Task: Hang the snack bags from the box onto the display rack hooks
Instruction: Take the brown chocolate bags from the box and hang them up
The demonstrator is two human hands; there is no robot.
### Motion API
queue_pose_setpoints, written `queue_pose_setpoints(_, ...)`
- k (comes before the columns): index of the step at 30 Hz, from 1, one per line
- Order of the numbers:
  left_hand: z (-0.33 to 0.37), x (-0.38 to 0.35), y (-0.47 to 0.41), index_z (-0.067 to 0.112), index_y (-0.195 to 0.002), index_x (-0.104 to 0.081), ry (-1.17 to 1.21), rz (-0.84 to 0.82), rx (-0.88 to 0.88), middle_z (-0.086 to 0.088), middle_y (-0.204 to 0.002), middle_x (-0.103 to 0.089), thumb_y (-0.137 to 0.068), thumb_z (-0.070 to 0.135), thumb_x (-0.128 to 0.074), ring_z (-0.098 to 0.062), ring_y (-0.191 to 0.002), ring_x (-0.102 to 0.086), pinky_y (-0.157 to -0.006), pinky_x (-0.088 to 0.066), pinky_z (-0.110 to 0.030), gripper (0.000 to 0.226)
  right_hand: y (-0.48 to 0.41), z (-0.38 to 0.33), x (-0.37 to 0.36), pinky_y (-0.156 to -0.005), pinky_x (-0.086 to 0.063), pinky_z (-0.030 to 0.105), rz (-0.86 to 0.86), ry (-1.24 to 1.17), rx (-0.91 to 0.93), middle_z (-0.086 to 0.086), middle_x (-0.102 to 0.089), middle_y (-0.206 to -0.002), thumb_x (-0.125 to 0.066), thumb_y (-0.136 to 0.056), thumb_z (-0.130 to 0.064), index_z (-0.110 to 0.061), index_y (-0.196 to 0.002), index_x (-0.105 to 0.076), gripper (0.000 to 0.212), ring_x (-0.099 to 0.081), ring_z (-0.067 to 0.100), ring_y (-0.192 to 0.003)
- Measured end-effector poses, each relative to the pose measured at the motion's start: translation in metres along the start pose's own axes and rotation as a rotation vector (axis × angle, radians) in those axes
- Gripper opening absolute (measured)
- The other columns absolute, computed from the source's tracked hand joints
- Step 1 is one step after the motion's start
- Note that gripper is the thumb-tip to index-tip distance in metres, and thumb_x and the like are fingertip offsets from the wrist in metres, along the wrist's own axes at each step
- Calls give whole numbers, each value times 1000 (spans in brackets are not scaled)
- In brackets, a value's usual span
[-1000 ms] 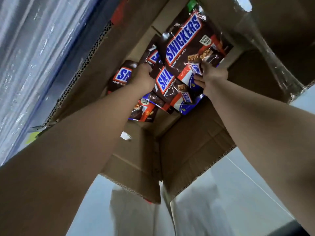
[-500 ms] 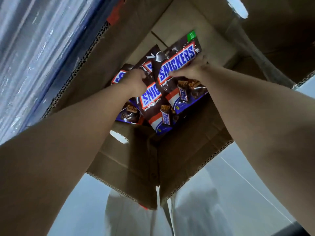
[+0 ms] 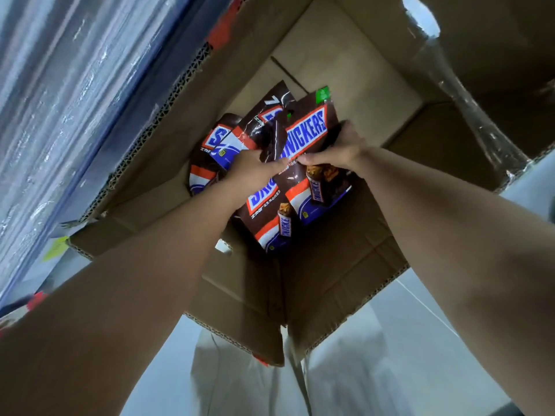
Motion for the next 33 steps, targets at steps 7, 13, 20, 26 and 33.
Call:
queue_pose_setpoints(7, 11, 17, 51, 14, -103, -66, -51, -4, -176, -5, -93, -69, -90, 17, -59, -21, -87, -65, -85, -52, -34, 15, -8, 21, 8, -106, -37, 45, -240, -228, 125, -9, -55, -131, -90, -17, -59, -33, -136, -33, 135, -50, 17, -124)
queue_pose_setpoints(13, 38, 61, 130, 14, -96, -63, 8, -69, -186, -3, -81, -68, -86, 10, -64, -17, -71, -64, -78, -53, -30, 11, 124, -41, 67, -93, -50, 32, -198, -500, 168, 9, -66, -116, -74, -76, -11, -10, -119, -55, 48, -65, 19, -103)
queue_pose_setpoints(20, 71, 110, 271, 20, -88, -60, -3, 51, -301, 6, -72, -63, -80, 13, -72, 10, -44, -56, -51, -44, -6, 17, 277, -68, 103, -84, -56, 42, -174, -705, 124, 7, -73, -91, -72, -77, -10, -8, -105, -66, 28, -69, 23, -83)
queue_pose_setpoints(26, 90, 141, 413, 18, -101, -56, -36, 306, -462, 6, -86, -56, -86, 21, -65, -5, -72, -51, -51, -34, 1, 17, 432, -100, 137, -55, -57, 25, 114, -545, 162, 12, -68, -97, -75, -78, -20, -7, -104, -65, 31, -68, 17, -68)
queue_pose_setpoints(33, 67, 154, 582, 18, -102, -60, -51, 580, -601, 2, -75, -50, -88, 17, -60, -11, -67, -46, -53, -33, -16, 14, 576, -146, 153, -84, -53, 37, 363, -411, 405, 12, -68, -93, -70, -81, -33, -4, -100, -68, 34, -63, 21, -83)
Point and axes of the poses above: each hand's wrist, its own y-axis away from the middle knuckle, its own x-axis out of the back of the hand, z = x × y, the point moved 3 cm from there along -y, towards the middle knuckle
